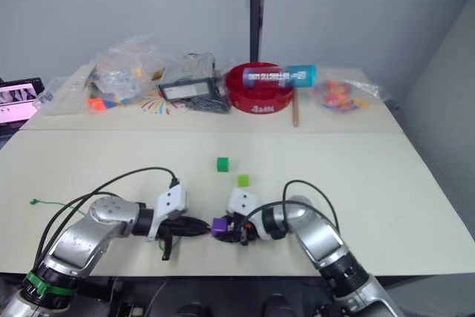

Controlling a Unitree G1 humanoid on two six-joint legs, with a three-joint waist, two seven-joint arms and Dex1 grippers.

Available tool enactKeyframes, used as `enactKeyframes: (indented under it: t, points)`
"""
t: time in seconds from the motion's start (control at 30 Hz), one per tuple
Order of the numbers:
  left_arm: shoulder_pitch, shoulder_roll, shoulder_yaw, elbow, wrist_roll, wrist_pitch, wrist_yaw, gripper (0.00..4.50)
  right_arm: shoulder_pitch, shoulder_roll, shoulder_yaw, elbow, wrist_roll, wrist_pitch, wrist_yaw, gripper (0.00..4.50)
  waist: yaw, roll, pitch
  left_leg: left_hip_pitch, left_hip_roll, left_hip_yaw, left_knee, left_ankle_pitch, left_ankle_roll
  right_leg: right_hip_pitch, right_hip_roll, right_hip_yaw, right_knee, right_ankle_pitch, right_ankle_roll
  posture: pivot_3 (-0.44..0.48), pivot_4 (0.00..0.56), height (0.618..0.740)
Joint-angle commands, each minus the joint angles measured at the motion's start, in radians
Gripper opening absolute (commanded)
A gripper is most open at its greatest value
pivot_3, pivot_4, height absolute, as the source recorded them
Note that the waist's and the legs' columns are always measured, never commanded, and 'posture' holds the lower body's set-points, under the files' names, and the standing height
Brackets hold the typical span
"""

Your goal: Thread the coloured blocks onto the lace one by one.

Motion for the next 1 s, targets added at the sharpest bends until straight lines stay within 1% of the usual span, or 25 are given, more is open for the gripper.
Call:
enactKeyframes:
  t: [0.03,0.33,0.53,0.8,1.0]
  points:
    - [0.003,0.006,-0.013,-0.064,-0.069,-0.044,-0.057,0.0,-0.001,-0.001,0.026,0.019,-0.047,-0.02,-0.062,1.19,0.0,0.0,0.0,0.0,0.0,0.0,0.0,0.0,0.0,0.0,0.0,0.0,0.0,0.0,0.0,0.0,0.15,0.731]
    - [0.023,0.033,0.012,-0.086,-0.071,-0.043,-0.032,0.0,-0.018,-0.03,0.058,0.049,-0.131,-0.056,-0.118,1.19,-0.002,0.0,0.0,0.0,0.0,0.0,0.0,0.0,0.0,0.0,0.0,0.0,0.0,0.0,0.0,0.0,0.15,0.731]
    - [0.03,0.051,0.019,-0.058,-0.056,-0.088,-0.031,0.0,-0.015,-0.037,0.063,0.053,-0.137,-0.03,-0.14,1.19,0.0,0.0,0.0,0.0,0.0,0.0,0.0,0.0,0.0,0.0,0.0,0.0,0.001,0.0,0.0,0.0,0.15,0.731]
    - [-0.007,0.053,0.017,0.009,-0.048,-0.13,-0.034,0.0,-0.007,-0.041,0.069,0.045,-0.119,-0.002,-0.132,1.19,0.001,0.0,0.0,0.0,0.0,0.0,0.0,0.0,0.0,0.0,0.0,0.0,0.001,0.0,0.0,0.0,0.15,0.731]
    - [-0.008,0.069,0.026,0.018,-0.05,-0.138,-0.047,0.0,0.002,-0.045,0.072,0.055,-0.116,-0.003,-0.131,1.19,0.001,0.0,0.0,0.0,0.0,0.0,0.0,0.0,0.0,0.0,0.0,0.0,0.001,0.0,0.0,0.0,0.15,0.731]
